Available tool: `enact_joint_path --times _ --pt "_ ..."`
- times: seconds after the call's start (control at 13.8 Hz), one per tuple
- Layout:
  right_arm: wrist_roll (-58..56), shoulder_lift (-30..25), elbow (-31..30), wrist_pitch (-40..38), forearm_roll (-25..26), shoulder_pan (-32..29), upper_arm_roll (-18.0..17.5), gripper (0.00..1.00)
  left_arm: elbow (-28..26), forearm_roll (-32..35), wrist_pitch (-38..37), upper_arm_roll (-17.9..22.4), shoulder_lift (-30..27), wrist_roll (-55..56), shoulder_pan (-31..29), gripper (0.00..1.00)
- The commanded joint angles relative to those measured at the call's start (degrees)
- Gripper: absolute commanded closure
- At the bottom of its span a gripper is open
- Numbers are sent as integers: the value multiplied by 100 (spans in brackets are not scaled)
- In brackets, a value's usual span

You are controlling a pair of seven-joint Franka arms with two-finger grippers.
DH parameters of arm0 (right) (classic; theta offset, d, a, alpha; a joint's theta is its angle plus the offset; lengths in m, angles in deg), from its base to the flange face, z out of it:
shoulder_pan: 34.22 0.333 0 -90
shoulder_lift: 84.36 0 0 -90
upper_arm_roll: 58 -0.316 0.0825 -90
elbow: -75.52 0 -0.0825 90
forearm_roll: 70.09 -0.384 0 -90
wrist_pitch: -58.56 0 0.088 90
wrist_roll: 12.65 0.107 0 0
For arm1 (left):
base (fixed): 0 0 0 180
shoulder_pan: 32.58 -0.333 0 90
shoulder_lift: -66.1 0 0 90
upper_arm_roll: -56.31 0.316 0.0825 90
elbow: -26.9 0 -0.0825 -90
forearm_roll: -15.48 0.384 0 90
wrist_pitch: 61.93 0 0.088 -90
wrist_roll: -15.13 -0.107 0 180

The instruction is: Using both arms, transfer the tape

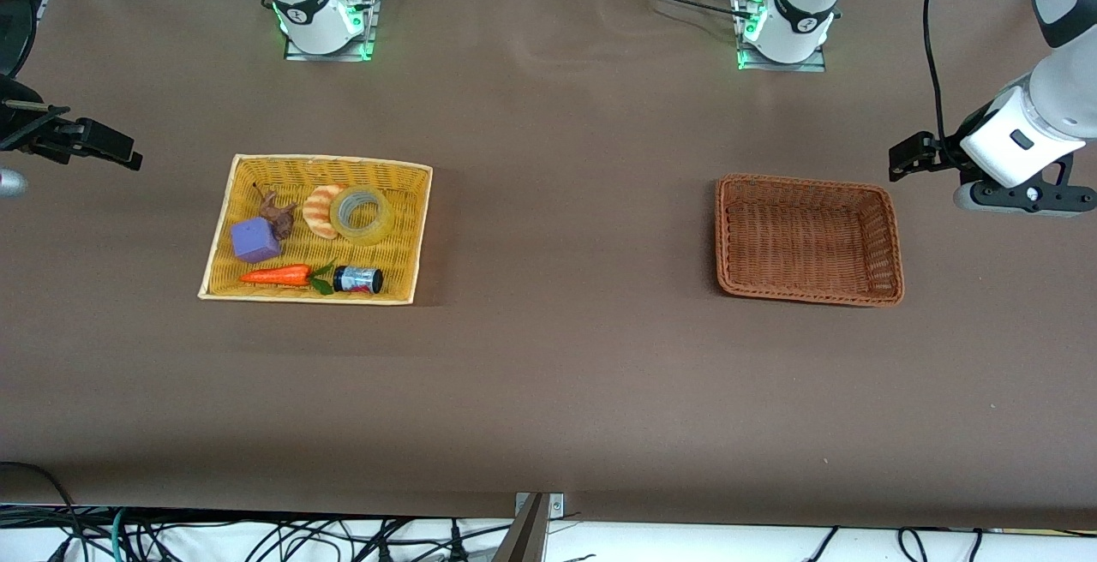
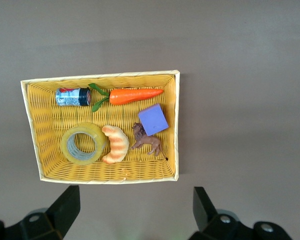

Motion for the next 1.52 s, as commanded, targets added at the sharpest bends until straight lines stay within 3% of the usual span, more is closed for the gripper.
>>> enact_joint_path --times 0.0,0.65,1.09,1.45 --pt "-36 35 130 -56 -25 -32 -44 0 -64 -112 -30 0 -76 -167 -53 0" --pt "-89 219 174 -65 -42 -24 -53 0 -55 -112 -30 0 -76 -167 -45 0" --pt "-1 1009 192 348 -456 46 -281 0 -55 -112 -30 0 -76 -167 -45 0" --pt "945 1520 -141 1032 -473 800 -307 0 -55 -112 -30 0 -76 -167 -45 0"
